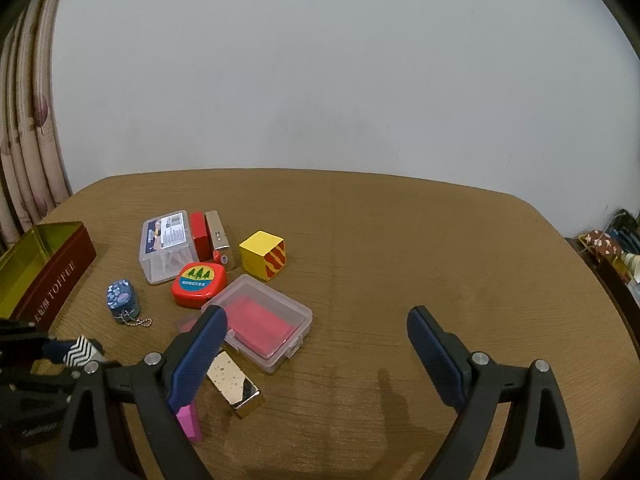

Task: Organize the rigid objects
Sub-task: 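Grasp the black-and-white zigzag cube with the left gripper, then carry the zigzag cube into the gold tin and open the left gripper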

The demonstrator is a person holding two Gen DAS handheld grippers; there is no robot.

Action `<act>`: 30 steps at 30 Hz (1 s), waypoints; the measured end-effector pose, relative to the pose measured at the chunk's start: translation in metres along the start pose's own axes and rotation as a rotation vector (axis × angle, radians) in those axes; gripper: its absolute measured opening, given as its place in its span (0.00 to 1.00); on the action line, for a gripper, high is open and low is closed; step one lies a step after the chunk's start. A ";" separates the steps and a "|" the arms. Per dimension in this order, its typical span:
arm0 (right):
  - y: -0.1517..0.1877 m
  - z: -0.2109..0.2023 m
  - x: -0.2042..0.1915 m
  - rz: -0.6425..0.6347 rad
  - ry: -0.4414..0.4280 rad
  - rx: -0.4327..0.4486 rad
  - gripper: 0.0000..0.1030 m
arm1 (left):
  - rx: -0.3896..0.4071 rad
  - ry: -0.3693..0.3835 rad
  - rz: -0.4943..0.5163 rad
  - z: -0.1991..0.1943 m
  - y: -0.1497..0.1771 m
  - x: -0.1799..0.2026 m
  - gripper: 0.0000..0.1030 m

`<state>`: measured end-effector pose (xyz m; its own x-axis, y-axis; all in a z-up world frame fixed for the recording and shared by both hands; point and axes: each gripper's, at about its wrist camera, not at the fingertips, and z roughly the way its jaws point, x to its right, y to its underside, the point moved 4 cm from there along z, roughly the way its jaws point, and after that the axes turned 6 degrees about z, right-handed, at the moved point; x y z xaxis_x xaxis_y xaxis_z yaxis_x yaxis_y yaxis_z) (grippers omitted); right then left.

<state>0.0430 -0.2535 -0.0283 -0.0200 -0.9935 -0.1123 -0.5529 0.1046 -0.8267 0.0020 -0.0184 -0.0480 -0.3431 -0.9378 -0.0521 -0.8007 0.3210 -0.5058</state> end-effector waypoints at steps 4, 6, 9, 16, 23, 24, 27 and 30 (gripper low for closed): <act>0.000 -0.002 0.003 0.022 -0.005 -0.001 0.91 | 0.018 -0.014 0.005 -0.032 0.005 -0.003 0.26; -0.001 -0.001 0.003 0.025 -0.007 -0.002 0.91 | 0.034 -0.032 0.000 -0.047 -0.002 -0.013 0.26; 0.000 0.000 0.005 0.025 0.000 -0.009 0.91 | 0.059 -0.061 -0.018 -0.072 -0.008 -0.036 0.26; -0.001 0.001 0.002 0.012 0.026 -0.013 0.91 | 0.028 -0.260 -0.151 -0.083 -0.013 -0.145 0.26; 0.000 -0.011 0.006 0.050 -0.052 -0.032 0.91 | -0.073 -0.324 -0.272 -0.059 -0.008 -0.239 0.26; 0.001 -0.013 0.005 0.050 -0.080 -0.046 0.91 | -0.077 -0.311 -0.272 -0.055 -0.008 -0.243 0.26; 0.012 -0.028 -0.003 0.027 -0.196 -0.099 0.91 | -0.090 -0.332 -0.260 -0.032 -0.015 -0.253 0.26; 0.021 -0.042 -0.007 0.004 -0.249 -0.127 0.91 | -0.120 -0.308 -0.279 -0.012 -0.015 -0.259 0.26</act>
<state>-0.0032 -0.2458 -0.0219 0.1747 -0.9496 -0.2604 -0.6535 0.0860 -0.7520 0.0969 0.2216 -0.0172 0.0425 -0.9807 -0.1908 -0.8995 0.0456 -0.4346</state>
